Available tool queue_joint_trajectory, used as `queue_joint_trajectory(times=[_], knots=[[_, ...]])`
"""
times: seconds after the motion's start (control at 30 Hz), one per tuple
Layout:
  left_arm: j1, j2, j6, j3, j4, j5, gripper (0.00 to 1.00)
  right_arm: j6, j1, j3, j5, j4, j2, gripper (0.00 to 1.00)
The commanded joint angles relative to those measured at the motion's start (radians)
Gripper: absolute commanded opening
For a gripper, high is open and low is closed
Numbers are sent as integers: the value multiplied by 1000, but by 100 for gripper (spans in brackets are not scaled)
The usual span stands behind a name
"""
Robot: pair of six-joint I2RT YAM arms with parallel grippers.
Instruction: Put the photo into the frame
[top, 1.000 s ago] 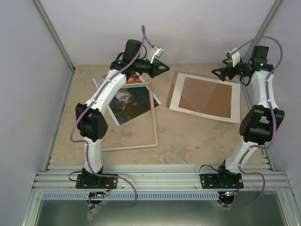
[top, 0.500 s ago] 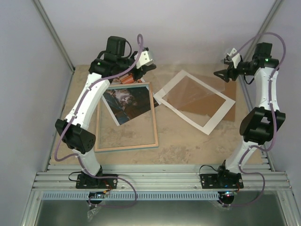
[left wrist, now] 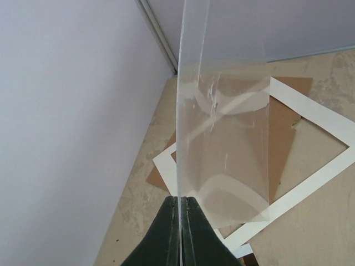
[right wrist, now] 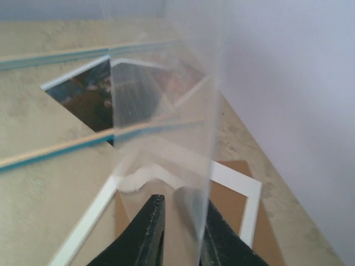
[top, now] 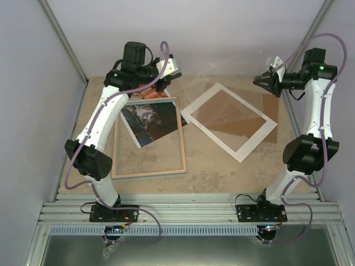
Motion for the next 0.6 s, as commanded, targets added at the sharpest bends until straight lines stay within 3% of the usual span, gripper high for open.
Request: queue_joint_trajectory(times=[0.0,0.07,0.23,0.3,0.33,0.37,0.47,0.57], knots=[[4,-3,-10,-7,58,17,0,20,12,-16,-79,-38,-41,10],[13,-4,-34,-14,77,13,0,53,13,-5,-84,-37,-43,1],[44,-15,-202,-52,194,-15,0,137,12,24,-138,-28,-73,1],[47,-29,-289,-78,241,-65,18,215,13,31,-158,23,-97,1],[49,-37,-324,-92,257,-90,37,276,13,24,-171,65,-113,1],[52,-44,-357,-105,265,-106,46,348,12,8,-186,103,-133,1],[95,-59,-494,-138,286,-142,63,521,13,-77,-233,251,-209,1],[183,-95,-671,-222,339,-172,81,770,13,-223,-269,503,-310,1]])
